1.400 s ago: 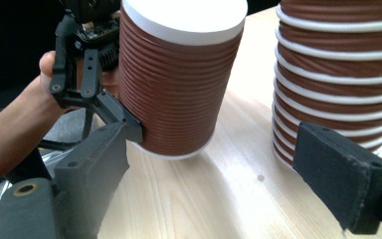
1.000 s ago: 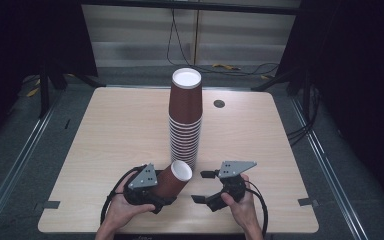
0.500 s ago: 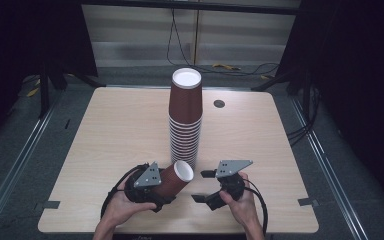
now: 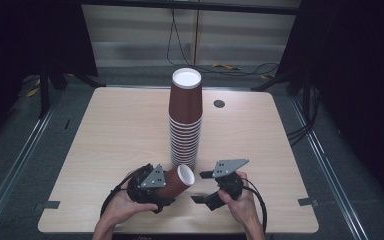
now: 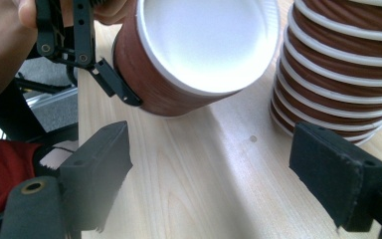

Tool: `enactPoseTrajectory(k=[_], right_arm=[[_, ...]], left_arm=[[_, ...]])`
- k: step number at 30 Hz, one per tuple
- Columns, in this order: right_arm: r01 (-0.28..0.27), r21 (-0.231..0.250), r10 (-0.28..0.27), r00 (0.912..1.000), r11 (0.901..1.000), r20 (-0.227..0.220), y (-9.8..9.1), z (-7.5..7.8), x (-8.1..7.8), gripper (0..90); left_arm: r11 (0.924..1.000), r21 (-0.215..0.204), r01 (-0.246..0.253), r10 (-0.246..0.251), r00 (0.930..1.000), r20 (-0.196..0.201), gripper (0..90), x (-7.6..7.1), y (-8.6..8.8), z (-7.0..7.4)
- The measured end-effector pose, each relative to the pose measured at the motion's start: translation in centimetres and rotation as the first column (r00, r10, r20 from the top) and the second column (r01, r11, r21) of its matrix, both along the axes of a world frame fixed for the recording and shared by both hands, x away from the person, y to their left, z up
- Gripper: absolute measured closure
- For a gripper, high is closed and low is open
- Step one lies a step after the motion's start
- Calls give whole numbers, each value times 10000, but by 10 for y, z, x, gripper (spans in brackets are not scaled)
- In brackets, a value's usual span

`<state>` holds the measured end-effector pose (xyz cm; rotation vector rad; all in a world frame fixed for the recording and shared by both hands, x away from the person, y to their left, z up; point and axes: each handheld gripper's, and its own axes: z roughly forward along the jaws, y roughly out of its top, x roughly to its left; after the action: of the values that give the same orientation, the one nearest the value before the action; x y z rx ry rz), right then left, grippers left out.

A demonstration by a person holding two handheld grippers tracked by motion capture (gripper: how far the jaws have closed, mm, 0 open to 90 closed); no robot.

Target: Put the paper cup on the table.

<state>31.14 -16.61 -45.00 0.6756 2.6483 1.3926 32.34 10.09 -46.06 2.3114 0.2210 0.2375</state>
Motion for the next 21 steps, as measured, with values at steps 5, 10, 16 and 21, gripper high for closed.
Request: enactPoseTrajectory(k=[5, 10, 16, 21], right_arm=[[-150, -106, 150, 9999, 9998, -55, 4, 1, 2, 137], [-397, -340, 393, 9991, 9986, -140, 9, 6, 4, 137], [-598, -524, 591, 9981, 9968, -159, 12, 8, 4, 150], [-764, -540, 773, 9969, 9956, 145, 11, 9, 4, 171]], left_arm=[[9995, 321, 82, -83, 10000, 38, 142, 0, -2, -1], [9981, 563, 254, -261, 9996, 112, 142, 0, -4, 2], [9977, 554, 388, -394, 9992, 89, 142, -2, -5, 4], [9948, 818, 604, -614, 9981, 106, 142, -5, -11, 6]])
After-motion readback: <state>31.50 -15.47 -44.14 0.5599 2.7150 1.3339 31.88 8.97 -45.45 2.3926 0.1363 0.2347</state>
